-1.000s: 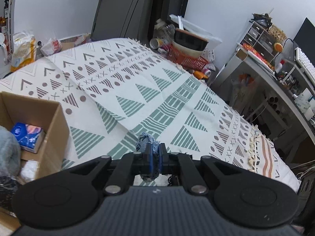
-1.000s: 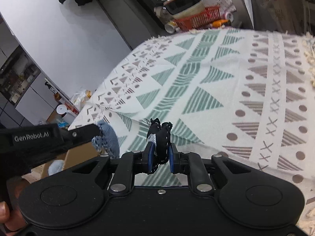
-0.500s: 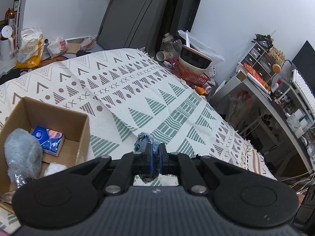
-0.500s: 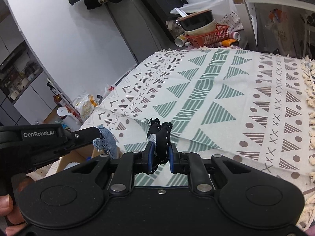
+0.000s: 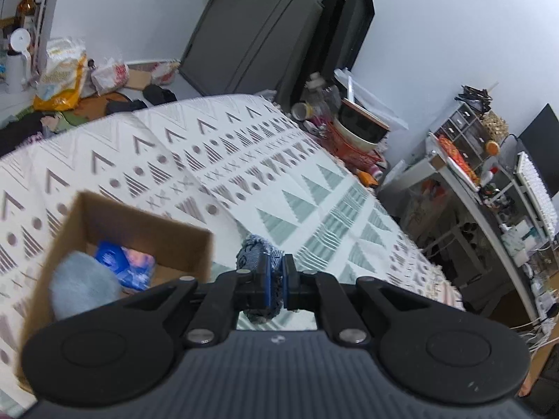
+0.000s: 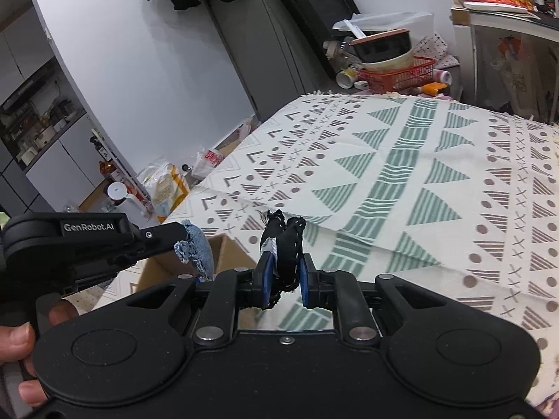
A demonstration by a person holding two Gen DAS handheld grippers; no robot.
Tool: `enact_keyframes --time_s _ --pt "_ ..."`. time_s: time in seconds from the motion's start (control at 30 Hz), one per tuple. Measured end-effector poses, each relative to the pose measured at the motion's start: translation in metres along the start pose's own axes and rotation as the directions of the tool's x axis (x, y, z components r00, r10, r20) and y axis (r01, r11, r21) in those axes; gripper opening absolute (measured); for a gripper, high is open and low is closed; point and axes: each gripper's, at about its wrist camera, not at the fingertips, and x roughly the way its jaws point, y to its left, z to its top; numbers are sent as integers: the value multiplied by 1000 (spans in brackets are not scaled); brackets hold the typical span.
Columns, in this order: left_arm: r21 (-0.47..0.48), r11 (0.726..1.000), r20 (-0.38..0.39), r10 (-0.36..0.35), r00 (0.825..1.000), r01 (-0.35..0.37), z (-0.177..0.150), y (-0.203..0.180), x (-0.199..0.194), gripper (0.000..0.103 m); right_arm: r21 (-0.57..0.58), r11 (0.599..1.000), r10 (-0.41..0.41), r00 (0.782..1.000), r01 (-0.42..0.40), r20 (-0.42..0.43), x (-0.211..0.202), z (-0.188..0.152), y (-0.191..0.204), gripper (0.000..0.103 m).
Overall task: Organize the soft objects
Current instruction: 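Carry the blue-grey plush to the box and release it with the right tool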
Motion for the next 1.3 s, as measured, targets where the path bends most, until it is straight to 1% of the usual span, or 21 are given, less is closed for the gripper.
enact_keyframes --time_s 0.17,0.37,0.53,0.63,0.73,0.9,0.97,1.03,1.1,1.17,1.2,1.23,1.27,1.3 --pt "-58 998 -4 4 1000 -5 10 29 -3 5 -20 1000 3 1000 -3 6 3 1 22 16" --pt "-103 995 -8 1 1000 -2 14 54 -5 5 -43 999 5 1000 -4 8 8 0 45 16" --pt "-125 992 -36 -10 999 5 11 69 0 5 -48 999 3 1000 -3 3 14 -2 59 16" --pt "-131 991 -47 4 999 -10 11 77 3 5 -50 999 3 1000 -3 -2 19 -4 64 16" --pt "-147 989 -64 -11 998 1 10 84 6 5 -54 999 3 1000 -4 -7 24 -6 70 16" --pt "-181 983 -55 15 998 -24 11 93 6 6 -58 998 1 1000 -3 -20 36 -7 79 16" --pt "-201 979 -50 12 999 -22 13 98 5 10 -58 998 3 1000 -5 -28 41 -8 83 17" --pt "-213 977 -49 11 999 -21 15 101 5 10 -58 998 6 999 -8 -36 45 -10 85 17" --pt "-218 975 -63 22 998 -36 16 104 7 13 -58 998 7 999 -10 -48 51 -11 89 17" --pt "-226 973 -81 33 996 -51 16 108 12 21 -55 998 7 998 -11 -64 55 -13 90 18" --pt "-232 971 -87 36 996 -55 16 110 14 23 -54 998 6 997 -10 -72 57 -13 90 20" --pt "-240 969 -94 40 995 -61 16 112 16 27 -53 999 3 997 -8 -79 58 -14 90 21" --pt "-245 967 -99 45 994 -69 16 113 18 34 -56 998 -1 996 -4 -86 58 -15 91 21" --pt "-250 965 -103 51 993 -75 16 114 20 38 -59 998 -5 996 -1 -93 57 -16 91 21"
